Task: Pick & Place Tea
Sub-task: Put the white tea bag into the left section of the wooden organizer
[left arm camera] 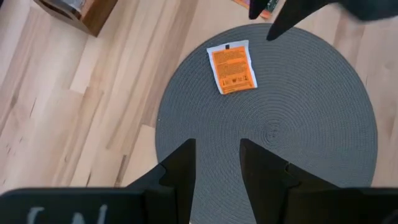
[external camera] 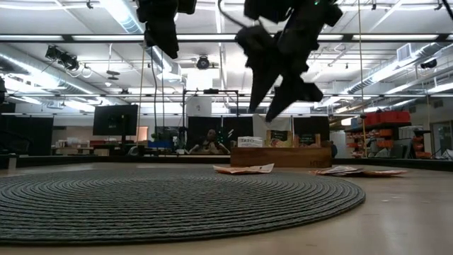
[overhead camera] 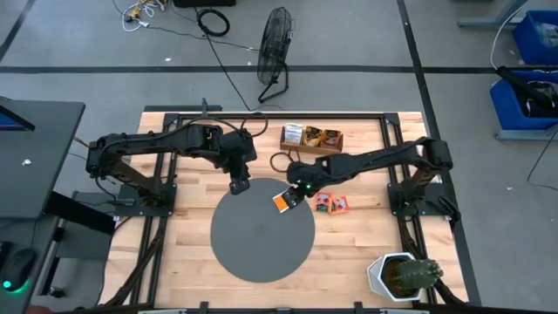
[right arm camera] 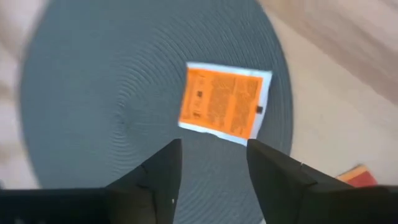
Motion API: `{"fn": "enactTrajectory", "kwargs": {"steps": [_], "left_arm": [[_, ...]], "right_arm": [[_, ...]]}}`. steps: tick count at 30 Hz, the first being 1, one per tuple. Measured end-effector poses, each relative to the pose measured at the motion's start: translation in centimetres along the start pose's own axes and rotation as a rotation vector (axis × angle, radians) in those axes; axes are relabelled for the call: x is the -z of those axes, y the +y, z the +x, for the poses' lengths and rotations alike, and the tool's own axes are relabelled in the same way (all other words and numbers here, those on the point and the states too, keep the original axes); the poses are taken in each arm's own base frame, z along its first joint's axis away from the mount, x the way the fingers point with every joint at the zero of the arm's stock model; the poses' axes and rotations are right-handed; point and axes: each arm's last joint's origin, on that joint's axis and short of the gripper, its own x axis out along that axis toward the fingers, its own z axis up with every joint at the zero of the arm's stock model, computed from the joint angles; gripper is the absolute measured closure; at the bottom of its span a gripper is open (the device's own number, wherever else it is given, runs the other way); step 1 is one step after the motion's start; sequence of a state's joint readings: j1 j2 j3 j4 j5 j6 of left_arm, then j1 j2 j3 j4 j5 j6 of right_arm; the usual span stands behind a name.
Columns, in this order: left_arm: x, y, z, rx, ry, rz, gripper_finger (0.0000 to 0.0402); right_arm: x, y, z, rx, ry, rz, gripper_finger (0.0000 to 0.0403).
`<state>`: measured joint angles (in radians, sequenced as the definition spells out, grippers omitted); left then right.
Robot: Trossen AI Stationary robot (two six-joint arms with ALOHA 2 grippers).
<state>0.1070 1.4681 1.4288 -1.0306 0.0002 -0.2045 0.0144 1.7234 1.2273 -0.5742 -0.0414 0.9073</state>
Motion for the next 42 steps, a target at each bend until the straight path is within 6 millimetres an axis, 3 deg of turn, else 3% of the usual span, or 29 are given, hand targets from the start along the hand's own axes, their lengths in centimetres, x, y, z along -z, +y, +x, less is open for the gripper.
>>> {"fn": "enactTrajectory", "kwargs": {"steps": [11, 23, 34, 42], "left_arm": [[0.2, 0.0, 0.0, -0.003, 0.016, 0.015, 0.0273], [0.4, 0.1, 0.0, -0.009, 0.044, 0.006, 0.0273], [0.4, 0.1, 0.0, -0.009, 0.043, 0.006, 0.0273], [0.4, 0.1, 0.0, -0.009, 0.042, 0.006, 0.0273]], "right_arm": [[-0.7, 0.3, 4.5, 0.202, 0.083, 0.0, 0.023], [-0.2, -0.5, 6.8, 0.252, 0.141, -0.029, 0.0245], [-0.4, -0.7, 6.9, 0.259, 0.143, -0.022, 0.0248], [-0.4, -0.7, 6.9, 0.258, 0.144, -0.04, 0.0278]]}}
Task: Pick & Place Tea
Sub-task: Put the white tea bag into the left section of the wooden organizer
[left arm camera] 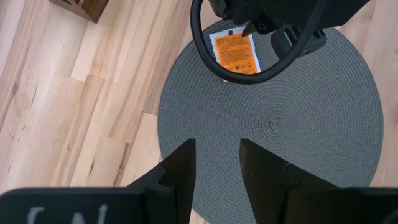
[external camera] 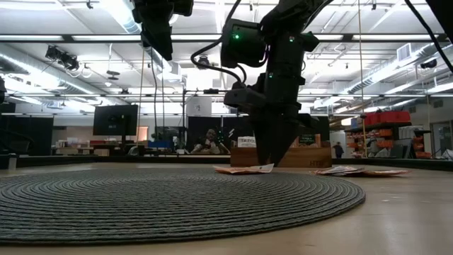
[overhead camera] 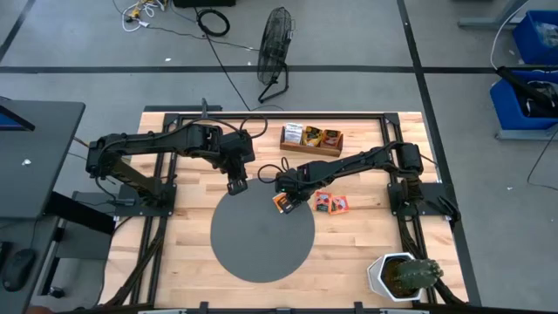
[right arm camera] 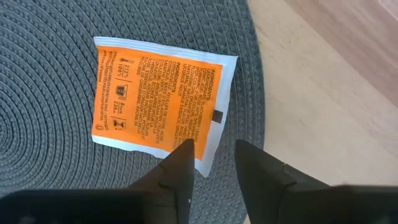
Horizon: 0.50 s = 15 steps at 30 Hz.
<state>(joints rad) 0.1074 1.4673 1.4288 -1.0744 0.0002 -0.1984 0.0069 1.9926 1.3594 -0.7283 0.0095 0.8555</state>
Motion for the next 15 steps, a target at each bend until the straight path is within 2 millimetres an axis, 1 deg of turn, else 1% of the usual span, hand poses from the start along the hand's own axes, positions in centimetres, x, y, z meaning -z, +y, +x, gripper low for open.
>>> {"fn": "enactTrajectory", "kwargs": {"steps": [6, 15], "left_arm": [[0.0, 0.0, 0.0, 0.0, 0.0, 0.0, 0.0273], [0.0, 0.0, 0.0, 0.0, 0.0, -0.005, 0.0273]], "right_arm": [[-0.12, -0.07, 0.0, -0.001, -0.002, 0.002, 0.0291], [-0.18, -0.11, 0.0, -0.002, -0.003, 0.002, 0.0283]]}}
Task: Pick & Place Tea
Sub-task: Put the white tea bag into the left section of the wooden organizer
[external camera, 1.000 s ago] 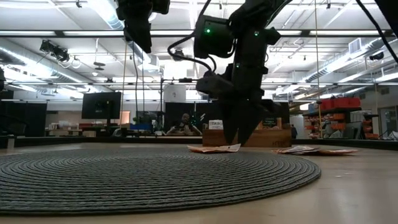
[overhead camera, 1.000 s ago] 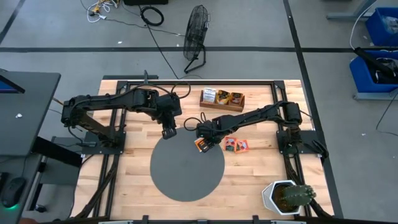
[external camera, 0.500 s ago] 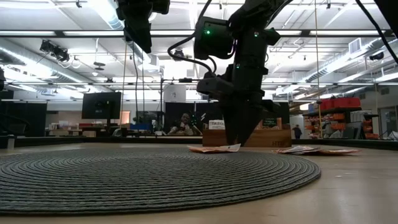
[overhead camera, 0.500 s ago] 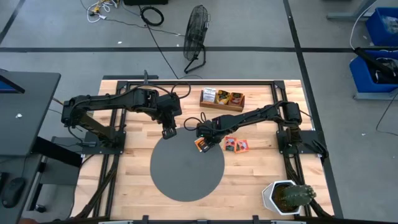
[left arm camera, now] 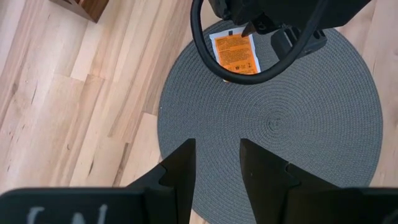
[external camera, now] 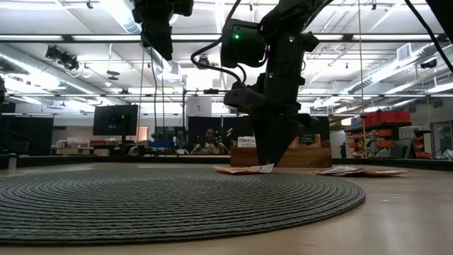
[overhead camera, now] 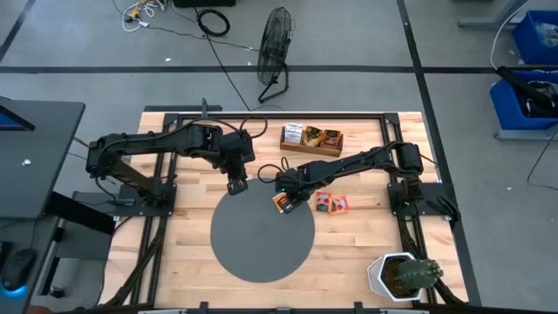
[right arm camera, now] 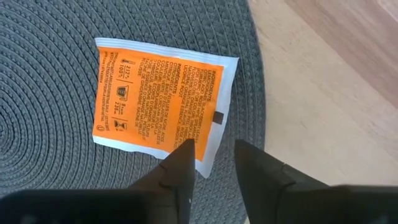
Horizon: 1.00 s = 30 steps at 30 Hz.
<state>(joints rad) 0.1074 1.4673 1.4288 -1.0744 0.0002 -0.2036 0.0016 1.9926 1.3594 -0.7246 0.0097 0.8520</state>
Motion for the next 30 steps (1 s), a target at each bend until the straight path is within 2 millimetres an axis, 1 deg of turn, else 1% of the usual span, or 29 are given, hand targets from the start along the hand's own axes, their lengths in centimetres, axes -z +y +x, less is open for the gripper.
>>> {"fn": "enactTrajectory", "kwargs": {"steps": [4, 10, 15, 17, 19, 24, 25, 30], "left_arm": [[0.0, 0.0, 0.0, 0.0, 0.0, -0.002, 0.0273], [0.0, 0.0, 0.0, 0.0, -0.001, -0.002, 0.0273], [0.0, 0.0, 0.0, 0.0, -0.001, -0.001, 0.0273], [0.0, 0.0, 0.0, 0.0, -0.001, -0.001, 0.0273], [0.0, 0.0, 0.0, 0.0, -0.001, -0.001, 0.0273], [0.0, 0.0, 0.0, 0.0, -0.001, 0.001, 0.0273], [0.0, 0.0, 0.0, 0.0, -0.001, 0.0, 0.0273], [0.0, 0.0, 0.0, 0.0, -0.001, 0.001, 0.0273]], "right_arm": [[0.0, 0.0, 0.0, 0.0, 0.0, 0.001, 0.028], [-0.1, 0.1, 1.1, -0.005, 0.015, 0.004, 0.028], [-0.1, 0.1, 1.1, -0.007, 0.017, 0.005, 0.0282], [-0.2, 0.0, 1.1, -0.007, 0.02, 0.005, 0.0293], [-0.2, -0.1, 1.1, -0.003, 0.024, 0.003, 0.0312], [-0.2, -0.1, 1.3, -0.008, 0.04, -0.038, 0.0384], [-0.2, -0.1, 1.3, -0.013, 0.042, -0.048, 0.0392], [-0.1, -0.1, 0.6, -0.025, 0.04, -0.078, 0.0399]]}}
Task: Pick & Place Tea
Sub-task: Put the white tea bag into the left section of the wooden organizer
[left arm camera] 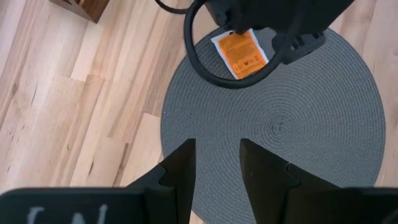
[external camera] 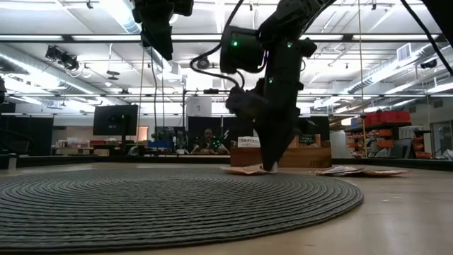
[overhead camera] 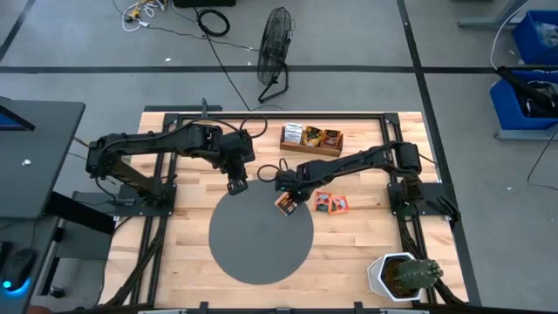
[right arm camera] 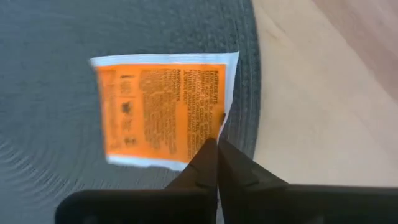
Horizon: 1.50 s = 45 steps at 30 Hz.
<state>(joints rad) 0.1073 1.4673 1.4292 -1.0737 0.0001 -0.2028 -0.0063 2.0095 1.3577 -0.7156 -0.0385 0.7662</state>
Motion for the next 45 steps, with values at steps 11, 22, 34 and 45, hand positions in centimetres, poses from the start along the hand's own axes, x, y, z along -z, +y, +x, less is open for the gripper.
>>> {"fn": "enactTrajectory", "kwargs": {"steps": [11, 22, 34, 45], "left_arm": [[-0.3, -0.1, 0.0, 0.005, -0.028, 0.032, 0.0273], [-1.3, -0.4, -0.1, 0.074, -0.128, 0.028, 0.0273], [-3.6, -1.1, -0.9, 0.216, -0.371, 0.024, 0.0273], [-4.9, 0.2, -1.4, 0.216, -0.493, -0.046, 0.0273]], "right_arm": [[0.0, -0.2, -5.8, -0.057, -0.135, -0.133, 0.0402], [1.1, -0.7, -14.4, -0.196, -0.391, -0.353, 0.0403], [3.3, -2.6, -21.0, -0.256, -0.578, -0.413, 0.0403], [4.6, -3.4, -23.4, -0.339, -0.62, -0.457, 0.0403]]}}
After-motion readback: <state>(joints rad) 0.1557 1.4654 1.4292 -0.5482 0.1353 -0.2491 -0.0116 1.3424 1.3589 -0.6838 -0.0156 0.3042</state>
